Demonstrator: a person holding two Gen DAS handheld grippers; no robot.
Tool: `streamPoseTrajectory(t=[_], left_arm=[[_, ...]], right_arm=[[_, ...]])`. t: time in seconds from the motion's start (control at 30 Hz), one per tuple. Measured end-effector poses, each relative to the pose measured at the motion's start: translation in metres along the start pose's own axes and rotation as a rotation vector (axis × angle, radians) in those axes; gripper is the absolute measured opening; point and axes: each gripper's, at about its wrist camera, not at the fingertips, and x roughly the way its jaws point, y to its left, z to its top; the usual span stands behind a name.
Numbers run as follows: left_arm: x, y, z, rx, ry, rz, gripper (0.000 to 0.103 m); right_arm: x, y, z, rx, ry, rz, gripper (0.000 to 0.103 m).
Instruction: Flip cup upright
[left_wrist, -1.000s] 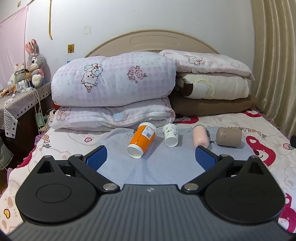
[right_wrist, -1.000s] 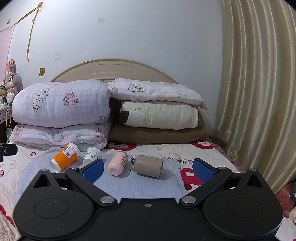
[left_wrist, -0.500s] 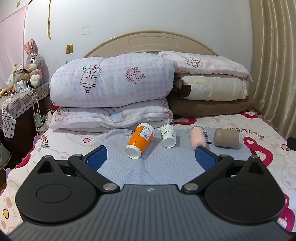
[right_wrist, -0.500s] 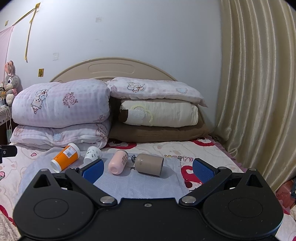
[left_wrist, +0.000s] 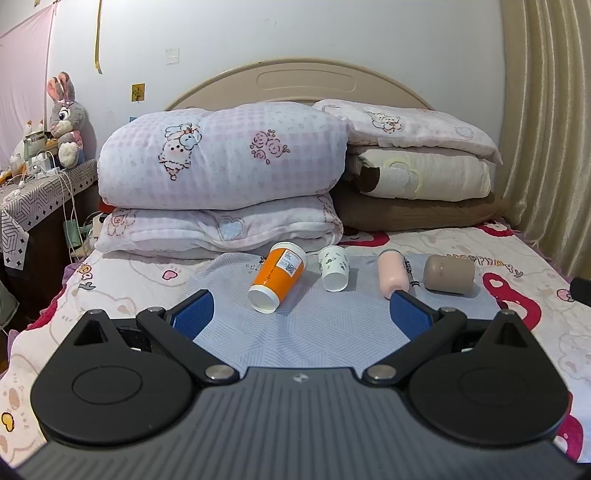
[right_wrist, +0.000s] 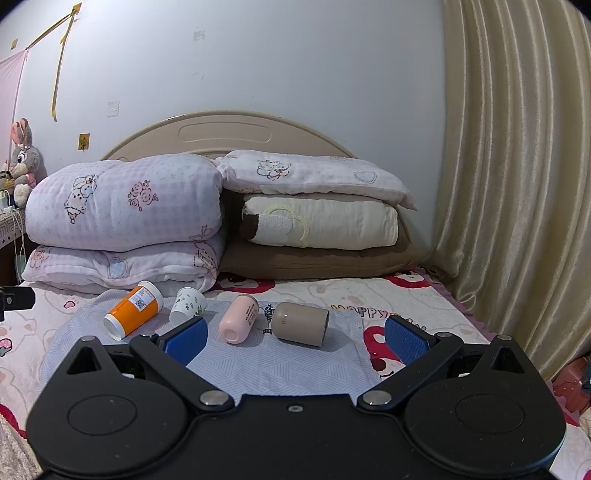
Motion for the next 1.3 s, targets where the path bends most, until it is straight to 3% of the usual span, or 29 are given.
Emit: streamPoseTrajectory(t=[1.0,1.3], left_arm=[[0.003,0.003,-0.007,-0.015,0.021,0.006,0.103],[0.028,0.027,0.053,-0.023,0.010,-0.064,0.103]], right_arm=[[0.001,0.007,0.001,-0.005,0.004,0.023,0.103],[0.015,0.019,0.027,-0.014,-0.010,0.140,0.103]])
